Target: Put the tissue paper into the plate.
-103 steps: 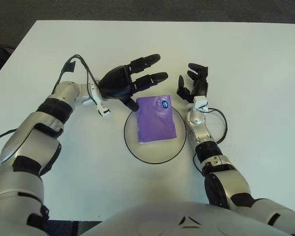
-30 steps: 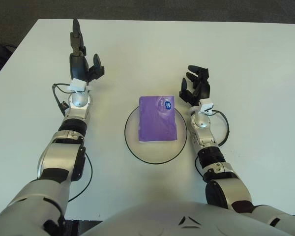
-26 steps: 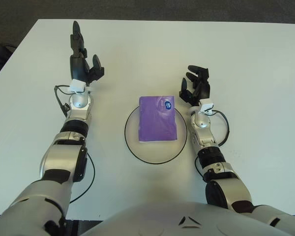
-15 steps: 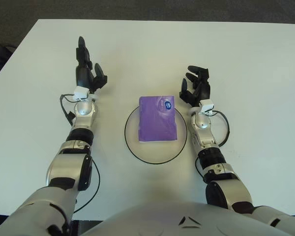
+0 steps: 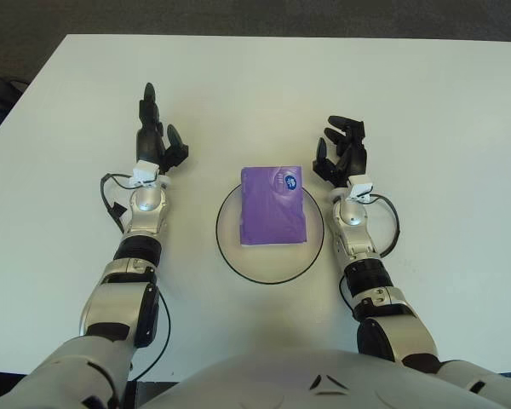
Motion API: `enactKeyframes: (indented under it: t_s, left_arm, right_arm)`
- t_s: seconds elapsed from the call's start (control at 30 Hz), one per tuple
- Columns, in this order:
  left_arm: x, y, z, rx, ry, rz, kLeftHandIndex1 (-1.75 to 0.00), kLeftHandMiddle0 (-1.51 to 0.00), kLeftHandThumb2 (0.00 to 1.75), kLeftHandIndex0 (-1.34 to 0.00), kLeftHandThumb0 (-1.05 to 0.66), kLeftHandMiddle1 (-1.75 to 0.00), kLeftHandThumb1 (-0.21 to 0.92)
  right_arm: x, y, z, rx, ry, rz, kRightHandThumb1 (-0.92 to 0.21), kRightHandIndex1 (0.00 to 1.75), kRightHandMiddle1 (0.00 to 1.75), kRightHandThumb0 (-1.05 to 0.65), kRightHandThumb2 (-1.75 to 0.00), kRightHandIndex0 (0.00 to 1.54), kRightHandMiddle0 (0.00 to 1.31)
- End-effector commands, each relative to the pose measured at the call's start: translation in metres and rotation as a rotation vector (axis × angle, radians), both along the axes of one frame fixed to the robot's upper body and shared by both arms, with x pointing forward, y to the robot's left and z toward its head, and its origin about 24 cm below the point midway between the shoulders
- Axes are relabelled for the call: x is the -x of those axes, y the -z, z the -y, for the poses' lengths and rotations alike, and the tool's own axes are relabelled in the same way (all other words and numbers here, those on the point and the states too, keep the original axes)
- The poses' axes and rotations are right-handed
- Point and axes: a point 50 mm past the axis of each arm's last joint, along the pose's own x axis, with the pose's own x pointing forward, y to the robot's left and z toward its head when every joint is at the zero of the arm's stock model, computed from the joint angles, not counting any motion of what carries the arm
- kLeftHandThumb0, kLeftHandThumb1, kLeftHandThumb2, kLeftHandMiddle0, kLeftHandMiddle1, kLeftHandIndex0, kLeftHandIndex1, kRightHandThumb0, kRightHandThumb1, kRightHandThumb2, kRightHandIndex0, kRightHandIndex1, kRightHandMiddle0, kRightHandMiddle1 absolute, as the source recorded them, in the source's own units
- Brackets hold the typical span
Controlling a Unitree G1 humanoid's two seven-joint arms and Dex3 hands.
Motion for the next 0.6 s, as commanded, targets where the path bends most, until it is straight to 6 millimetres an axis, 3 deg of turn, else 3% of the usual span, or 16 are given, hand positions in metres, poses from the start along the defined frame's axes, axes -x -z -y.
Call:
enactKeyframes:
  t_s: [0.0,0.23,0.57]
  left_arm:
    - [0.016,0.025,0.0,-0.036,0.005,-0.097,-0.22,0.0,1.09,0.0,-0.86,0.0,0.92]
    - [0.024,0.027,-0.001,-0.068,0.048,-0.126,-0.21,-0.02,1.1,0.0,-0.89,-0.01,0.92]
    - [0.038,0.03,-0.003,-0.076,0.053,-0.163,-0.35,-0.11,1.07,0.0,-0.9,-0.04,0.92]
  right_arm:
    - [0.033,0.065,0.014,0.004,0.052,-0.306,-0.64,0.94,1.25,-0.34,-0.91,0.38,0.11]
    - [0.033,0.065,0.014,0.004,0.049,-0.307,-0.64,0.95,1.25,-0.34,-0.9,0.38,0.11]
    - [0.034,0.066,0.013,0.004,0.039,-0.312,-0.67,0.93,1.24,-0.36,-0.88,0.39,0.1]
